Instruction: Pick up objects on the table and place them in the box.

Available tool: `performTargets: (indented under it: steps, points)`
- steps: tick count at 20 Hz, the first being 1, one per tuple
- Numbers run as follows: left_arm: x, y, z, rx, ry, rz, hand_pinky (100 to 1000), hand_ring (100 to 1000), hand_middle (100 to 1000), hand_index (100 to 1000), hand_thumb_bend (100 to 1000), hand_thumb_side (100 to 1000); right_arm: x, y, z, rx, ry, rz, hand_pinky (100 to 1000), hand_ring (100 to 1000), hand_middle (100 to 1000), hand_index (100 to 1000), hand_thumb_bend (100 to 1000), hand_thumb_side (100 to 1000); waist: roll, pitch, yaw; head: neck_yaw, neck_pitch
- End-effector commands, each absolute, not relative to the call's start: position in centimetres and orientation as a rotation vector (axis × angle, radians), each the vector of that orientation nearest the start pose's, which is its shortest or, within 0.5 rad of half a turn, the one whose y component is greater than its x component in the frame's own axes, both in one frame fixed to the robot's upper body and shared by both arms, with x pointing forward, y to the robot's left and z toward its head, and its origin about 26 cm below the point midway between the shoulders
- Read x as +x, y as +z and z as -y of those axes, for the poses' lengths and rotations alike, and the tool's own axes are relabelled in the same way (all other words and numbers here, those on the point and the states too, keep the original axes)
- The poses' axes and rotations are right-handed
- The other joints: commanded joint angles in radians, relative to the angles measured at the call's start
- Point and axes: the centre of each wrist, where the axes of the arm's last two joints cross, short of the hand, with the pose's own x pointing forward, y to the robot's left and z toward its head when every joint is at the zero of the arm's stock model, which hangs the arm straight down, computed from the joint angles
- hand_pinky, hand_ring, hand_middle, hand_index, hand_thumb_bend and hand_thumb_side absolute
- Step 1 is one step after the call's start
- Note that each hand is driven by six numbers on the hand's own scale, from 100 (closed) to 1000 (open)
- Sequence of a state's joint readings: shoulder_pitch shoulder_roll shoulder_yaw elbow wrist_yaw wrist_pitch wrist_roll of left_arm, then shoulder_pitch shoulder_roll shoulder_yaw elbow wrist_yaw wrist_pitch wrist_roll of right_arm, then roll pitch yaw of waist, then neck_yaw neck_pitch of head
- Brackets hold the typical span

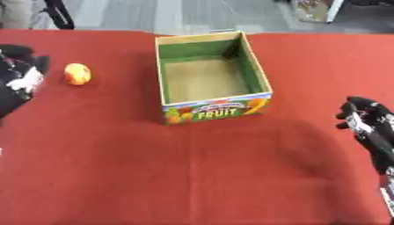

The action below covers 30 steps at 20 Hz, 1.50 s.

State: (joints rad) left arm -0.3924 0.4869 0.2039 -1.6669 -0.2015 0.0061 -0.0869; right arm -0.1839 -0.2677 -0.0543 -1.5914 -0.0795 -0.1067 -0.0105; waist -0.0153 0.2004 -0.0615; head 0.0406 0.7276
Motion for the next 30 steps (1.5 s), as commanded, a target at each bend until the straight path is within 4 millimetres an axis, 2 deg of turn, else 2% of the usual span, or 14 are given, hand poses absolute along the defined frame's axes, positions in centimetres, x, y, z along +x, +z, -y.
performTargets:
  steps: [1, 4, 8, 15, 21, 30]
  points:
    - [36.2, 22.0, -38.6, 0.907, -0.720, 1.878, 569, 560, 590, 716, 450, 132, 32.3, 7.2, 30.8, -0.171, 0.170, 1.896, 561, 634, 612, 757, 239, 401, 0.005, -0.017, -0.007, 0.009, 0.003]
    - [38.7, 22.2, -40.5, 1.002, -0.891, 1.730, 586, 575, 606, 739, 457, 100, 32.2, 7.1, 30.8, -0.170, 0.176, 1.893, 560, 634, 612, 757, 239, 401, 0.008, -0.018, -0.017, 0.014, 0.003]
    - [41.5, 21.9, -42.0, 1.075, -0.999, 1.593, 611, 605, 629, 768, 495, 100, 32.2, 7.0, 30.8, -0.167, 0.185, 1.889, 560, 634, 612, 757, 238, 399, 0.013, -0.018, -0.028, 0.018, 0.003]
    - [45.2, 20.8, -41.2, 1.130, -1.129, 1.443, 663, 669, 700, 801, 553, 100, 32.2, 6.9, 30.7, -0.162, 0.195, 1.887, 561, 634, 612, 757, 238, 401, 0.013, -0.016, -0.041, 0.025, 0.001]
    - [46.7, 19.3, -40.1, 1.085, -1.174, 1.305, 675, 682, 715, 811, 544, 100, 32.3, 6.9, 30.6, -0.156, 0.200, 1.886, 561, 634, 611, 757, 238, 401, 0.014, -0.015, -0.049, 0.030, 0.000]
    - [46.9, 18.4, -40.2, 1.089, -1.168, 1.220, 664, 669, 703, 813, 546, 100, 32.3, 6.9, 30.6, -0.155, 0.204, 1.886, 561, 634, 611, 757, 238, 402, 0.014, -0.013, -0.052, 0.029, 0.003]
